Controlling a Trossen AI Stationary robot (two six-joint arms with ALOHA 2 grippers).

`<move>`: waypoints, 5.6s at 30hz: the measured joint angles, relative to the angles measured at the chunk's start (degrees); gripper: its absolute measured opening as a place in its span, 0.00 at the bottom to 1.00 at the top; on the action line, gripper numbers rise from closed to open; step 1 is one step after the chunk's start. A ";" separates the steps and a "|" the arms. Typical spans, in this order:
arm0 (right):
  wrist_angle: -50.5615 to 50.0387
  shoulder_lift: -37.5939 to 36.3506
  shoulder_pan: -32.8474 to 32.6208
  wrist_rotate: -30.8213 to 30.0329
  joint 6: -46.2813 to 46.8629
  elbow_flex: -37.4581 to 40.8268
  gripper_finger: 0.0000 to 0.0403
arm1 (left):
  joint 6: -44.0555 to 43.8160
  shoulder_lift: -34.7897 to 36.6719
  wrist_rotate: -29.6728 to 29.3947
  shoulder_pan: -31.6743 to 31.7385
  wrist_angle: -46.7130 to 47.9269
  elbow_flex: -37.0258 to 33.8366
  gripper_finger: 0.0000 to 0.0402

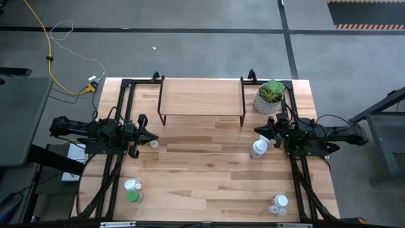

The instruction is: Pick and place medicine bottles onto shelf by color

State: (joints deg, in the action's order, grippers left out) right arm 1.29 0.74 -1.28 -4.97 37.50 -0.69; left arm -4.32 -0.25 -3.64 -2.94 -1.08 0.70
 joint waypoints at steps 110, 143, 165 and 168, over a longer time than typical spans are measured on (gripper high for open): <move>-0.01 0.00 0.00 0.02 0.00 0.01 0.00 | 0.00 0.00 -0.06 0.00 -0.02 0.01 0.01; 0.64 -0.01 0.00 -5.11 -19.41 0.01 0.00 | -0.02 0.00 -0.24 0.00 -0.04 0.00 0.01; 16.48 1.76 -0.02 -3.56 -27.29 -5.14 0.01 | -0.02 0.00 -0.23 0.00 -0.04 0.00 0.01; 10.56 6.24 -0.02 -3.57 -26.48 -10.37 0.06 | -0.02 0.00 -0.24 0.00 -0.04 0.00 0.01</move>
State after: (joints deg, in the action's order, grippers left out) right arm 11.85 6.98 -1.30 -8.54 11.02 -11.06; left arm -4.34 -0.25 -3.88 -2.94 -1.13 0.70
